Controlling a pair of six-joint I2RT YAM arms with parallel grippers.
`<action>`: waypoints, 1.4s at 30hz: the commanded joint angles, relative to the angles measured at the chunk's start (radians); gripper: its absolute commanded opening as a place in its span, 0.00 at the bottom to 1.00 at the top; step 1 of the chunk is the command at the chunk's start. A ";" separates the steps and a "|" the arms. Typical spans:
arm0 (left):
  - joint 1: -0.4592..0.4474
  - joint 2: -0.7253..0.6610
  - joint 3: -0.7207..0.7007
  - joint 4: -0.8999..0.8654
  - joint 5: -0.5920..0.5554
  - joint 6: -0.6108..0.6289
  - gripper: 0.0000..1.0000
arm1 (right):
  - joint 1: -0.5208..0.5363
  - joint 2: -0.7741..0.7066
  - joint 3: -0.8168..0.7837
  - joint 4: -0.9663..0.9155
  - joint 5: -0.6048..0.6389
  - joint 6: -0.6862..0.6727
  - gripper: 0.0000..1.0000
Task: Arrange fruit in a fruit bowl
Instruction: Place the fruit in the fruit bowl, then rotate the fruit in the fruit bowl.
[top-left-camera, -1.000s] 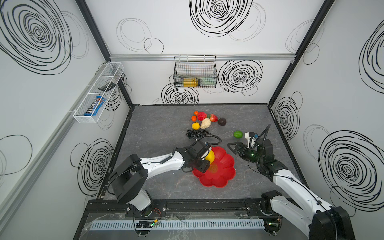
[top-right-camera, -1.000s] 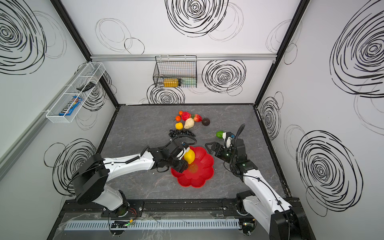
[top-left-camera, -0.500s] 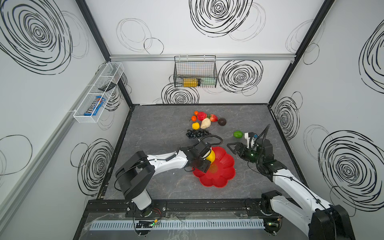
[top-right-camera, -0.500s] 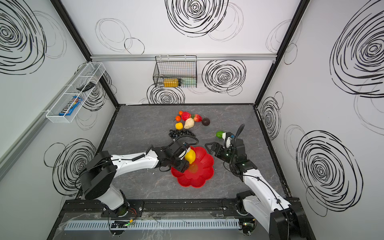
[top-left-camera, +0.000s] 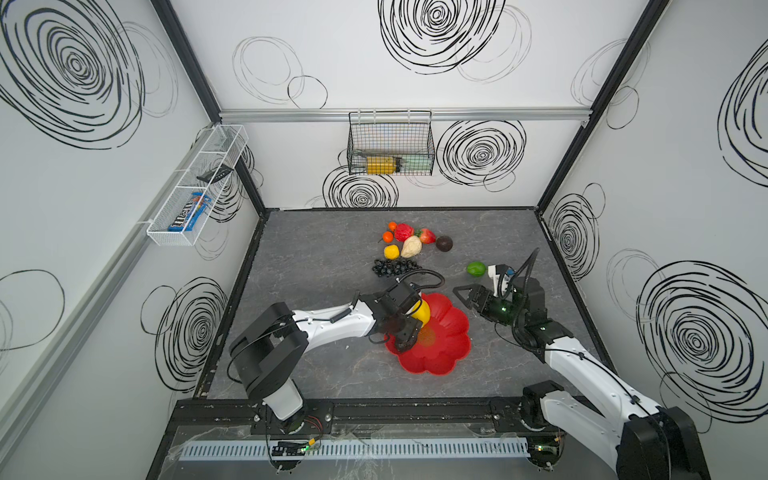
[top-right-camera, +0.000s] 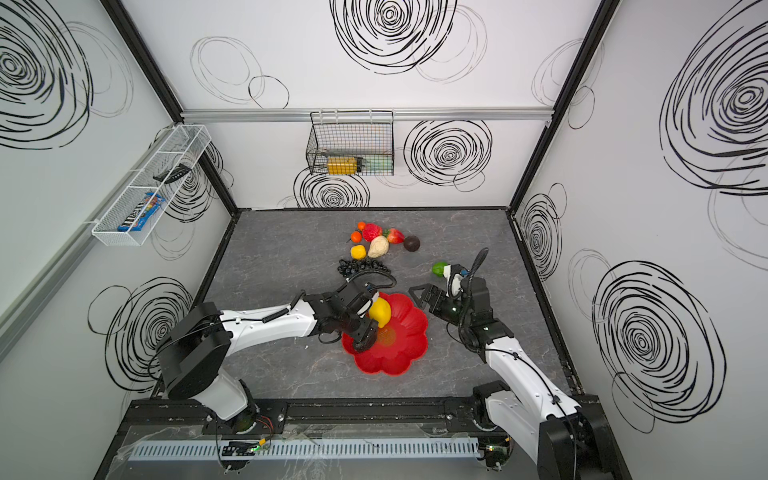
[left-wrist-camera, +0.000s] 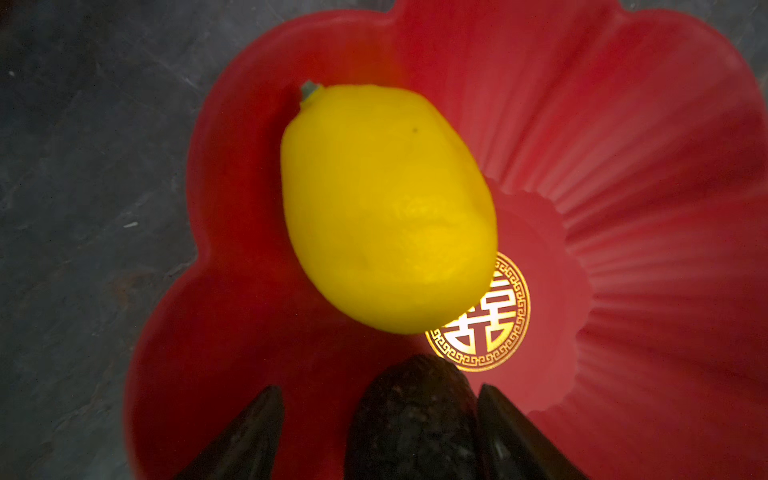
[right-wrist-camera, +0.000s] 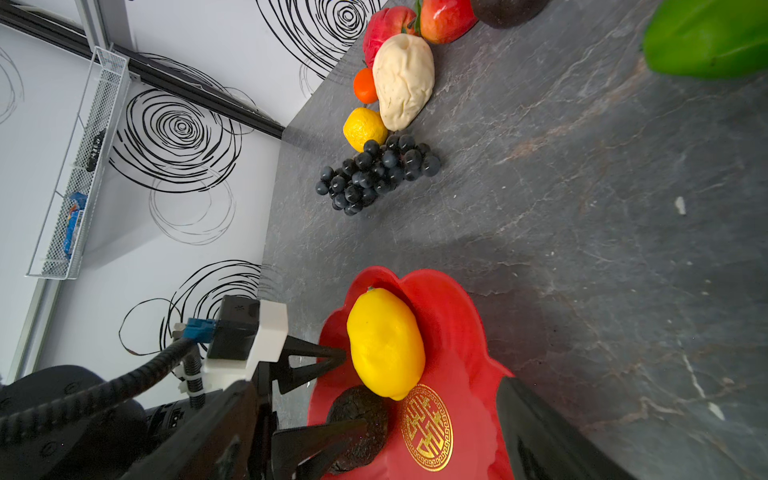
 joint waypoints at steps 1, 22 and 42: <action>-0.016 -0.061 0.020 -0.017 -0.035 0.006 0.80 | -0.004 0.006 -0.010 0.019 -0.015 0.005 0.94; -0.193 -0.172 -0.009 -0.286 -0.285 0.031 0.95 | -0.003 0.010 -0.016 0.014 -0.019 -0.007 0.95; -0.192 -0.086 -0.012 -0.264 -0.281 0.037 0.96 | -0.006 0.019 -0.023 0.018 -0.022 -0.004 0.95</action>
